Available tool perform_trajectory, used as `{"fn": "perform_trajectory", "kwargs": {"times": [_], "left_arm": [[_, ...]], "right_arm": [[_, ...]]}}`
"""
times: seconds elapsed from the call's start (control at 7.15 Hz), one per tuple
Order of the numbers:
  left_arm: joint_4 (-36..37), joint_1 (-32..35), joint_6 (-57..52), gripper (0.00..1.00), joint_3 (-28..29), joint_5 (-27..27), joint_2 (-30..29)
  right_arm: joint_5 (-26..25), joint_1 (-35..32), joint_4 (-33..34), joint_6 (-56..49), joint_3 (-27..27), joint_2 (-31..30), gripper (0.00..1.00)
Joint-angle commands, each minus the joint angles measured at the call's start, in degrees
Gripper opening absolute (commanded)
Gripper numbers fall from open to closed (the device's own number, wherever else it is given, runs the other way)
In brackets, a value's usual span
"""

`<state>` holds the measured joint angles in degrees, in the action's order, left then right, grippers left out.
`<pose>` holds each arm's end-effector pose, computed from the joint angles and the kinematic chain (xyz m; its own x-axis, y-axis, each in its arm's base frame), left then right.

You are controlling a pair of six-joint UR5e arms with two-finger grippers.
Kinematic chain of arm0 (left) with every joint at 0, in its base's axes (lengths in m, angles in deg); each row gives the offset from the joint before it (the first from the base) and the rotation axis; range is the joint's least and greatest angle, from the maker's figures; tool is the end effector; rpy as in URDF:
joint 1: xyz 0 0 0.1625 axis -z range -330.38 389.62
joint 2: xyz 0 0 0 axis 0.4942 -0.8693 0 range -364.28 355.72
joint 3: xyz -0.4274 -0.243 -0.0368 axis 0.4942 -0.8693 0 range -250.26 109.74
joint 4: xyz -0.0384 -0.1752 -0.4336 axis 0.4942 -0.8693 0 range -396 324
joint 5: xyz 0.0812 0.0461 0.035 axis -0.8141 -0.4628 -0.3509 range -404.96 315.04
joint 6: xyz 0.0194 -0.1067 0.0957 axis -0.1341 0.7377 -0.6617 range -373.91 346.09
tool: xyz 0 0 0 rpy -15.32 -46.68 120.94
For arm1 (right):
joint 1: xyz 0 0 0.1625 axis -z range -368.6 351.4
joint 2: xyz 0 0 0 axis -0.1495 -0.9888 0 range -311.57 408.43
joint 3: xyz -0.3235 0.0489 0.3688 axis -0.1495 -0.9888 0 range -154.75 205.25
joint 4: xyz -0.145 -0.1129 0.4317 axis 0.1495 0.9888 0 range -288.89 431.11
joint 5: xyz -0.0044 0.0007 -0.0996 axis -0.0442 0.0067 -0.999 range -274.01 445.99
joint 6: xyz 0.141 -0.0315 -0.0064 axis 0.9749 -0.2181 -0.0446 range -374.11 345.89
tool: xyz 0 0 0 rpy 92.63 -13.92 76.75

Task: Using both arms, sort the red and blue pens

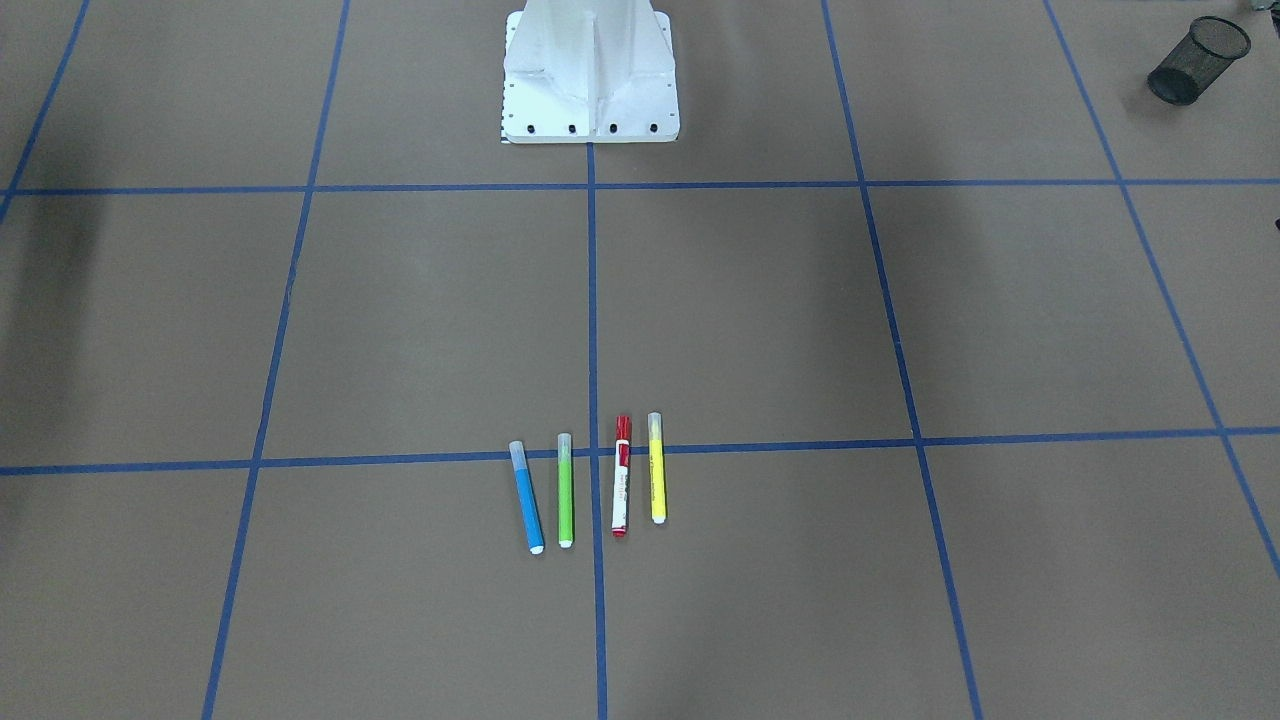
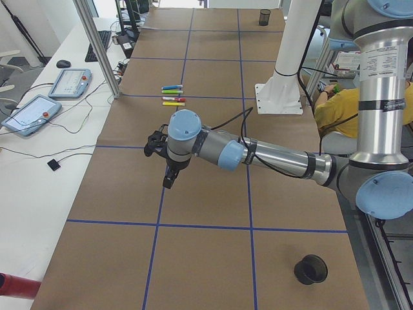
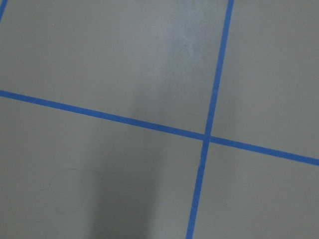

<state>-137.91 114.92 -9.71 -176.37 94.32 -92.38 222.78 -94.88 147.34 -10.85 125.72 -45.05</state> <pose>0.0214 -0.5509 0.5856 0.6265 0.3193 -0.7110 -0.0277 0.9208 0.3892 -0.0075 -0.5456 0.6570 0.6688 -0.2487 0.7006 0.0227 0.9488 0.3152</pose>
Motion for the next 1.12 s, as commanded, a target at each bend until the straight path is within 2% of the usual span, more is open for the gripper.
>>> {"fn": "perform_trajectory", "kwargs": {"times": [0.0,0.28,0.42,0.7,0.84,0.98], "left_arm": [[-0.2,-5.7,12.5,1.0,-0.1,-0.2,-6.3],[0.4,-15.6,26.3,1.0,-0.1,-4.5,-13.5],[1.5,-20.7,32.6,1.0,0.2,-5.0,-16.9],[10.7,-31.1,43.2,1.0,0.5,-10.9,-27.7],[13.2,-38.0,48.1,1.0,2.8,-15.2,-33.6],[13.1,-40.5,51.4,1.0,9.0,-15.7,-40.4]], "right_arm": [[0.9,2.2,-0.4,5.4,0.0,2.3,0.99],[0.6,5.4,-0.5,9.7,0.0,4.3,0.99],[0.5,6.5,-0.4,11.3,0.0,4.9,0.99],[0.5,7.0,-0.5,11.3,0.0,5.1,0.99],[0.5,7.0,-0.5,11.3,0.0,5.1,0.99],[0.5,7.0,-0.5,11.3,0.0,5.1,0.99]]}}
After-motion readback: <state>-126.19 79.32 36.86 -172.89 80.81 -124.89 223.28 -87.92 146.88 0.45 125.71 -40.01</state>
